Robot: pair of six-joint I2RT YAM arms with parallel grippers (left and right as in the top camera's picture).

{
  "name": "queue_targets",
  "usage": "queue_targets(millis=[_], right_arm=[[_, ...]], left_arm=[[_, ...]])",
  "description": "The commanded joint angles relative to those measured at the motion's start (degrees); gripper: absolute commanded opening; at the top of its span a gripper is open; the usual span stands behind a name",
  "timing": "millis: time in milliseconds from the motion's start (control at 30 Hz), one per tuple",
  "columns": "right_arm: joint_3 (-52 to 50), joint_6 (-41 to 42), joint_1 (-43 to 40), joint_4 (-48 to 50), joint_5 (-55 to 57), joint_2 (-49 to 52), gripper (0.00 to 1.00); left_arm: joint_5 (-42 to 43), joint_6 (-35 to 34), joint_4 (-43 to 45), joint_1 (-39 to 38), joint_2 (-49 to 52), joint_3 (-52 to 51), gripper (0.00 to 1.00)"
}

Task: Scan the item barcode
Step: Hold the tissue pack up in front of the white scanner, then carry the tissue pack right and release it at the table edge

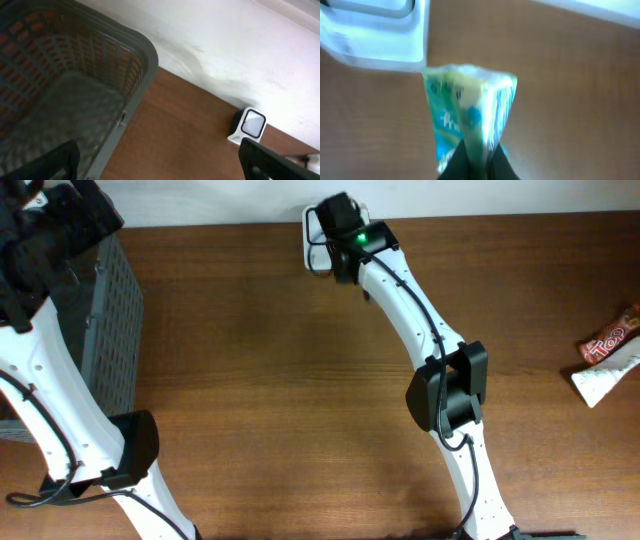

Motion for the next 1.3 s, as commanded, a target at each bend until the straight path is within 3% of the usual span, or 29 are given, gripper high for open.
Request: queue_targets(millis=[0, 133, 333, 467, 567, 700, 800, 867, 967, 1100, 1267], right_arm=[[1.4, -7.1, 0.57, 11.61, -0.28, -0.57, 0.04], [0.13, -10.67, 0.57, 24.28, -1.81, -0.5, 0.04], [-0.48, -15.74, 0.83, 31.43, -1.75, 3.43, 0.04], [-0.48, -15.85, 0.9, 30.53, -1.77, 3.54, 0.04], [-0.48, -24.09, 0.9, 25.55, -3.43, 4.24, 0.04], [-0.46, -24.72, 0.9, 23.41, -2.95, 4.35, 0.04], [1.14, -18.67, 0.15, 23.3, 12.68, 2.4, 0.04], [1.57, -14.34, -1.53, 20.74, 16.02, 0.17, 0.04], [1.9, -3.69, -8.2, 9.55, 16.15, -5.03, 0.04], [1.9, 11.47, -23.21, -11.02, 15.98, -7.87, 0.04], [-0.63, 14.53, -38.21, -19.23, 1.81, -6.84, 0.04]], left_arm=[[-0.42, 0.9, 0.02, 0.35, -0.81, 0.2, 0.99], [-0.42, 0.9, 0.02, 0.35, -0.81, 0.2, 0.99], [-0.42, 0.9, 0.02, 0.37, -0.81, 0.2, 0.99], [-0.42, 0.9, 0.02, 0.37, -0.81, 0.17, 0.99], [-0.42, 0.9, 0.02, 0.37, -0.81, 0.2, 0.99], [-0.42, 0.9, 0.02, 0.37, -0.81, 0.2, 0.99], [-0.42, 0.9, 0.02, 0.35, -0.81, 0.17, 0.99], [-0.42, 0.9, 0.02, 0.35, -0.81, 0.2, 0.99], [-0.42, 0.9, 0.02, 0.37, -0.81, 0.2, 0.99], [-0.42, 0.9, 0.02, 0.37, -0.81, 0.2, 0.99], [-0.42, 0.9, 0.02, 0.37, -0.81, 0.2, 0.99]])
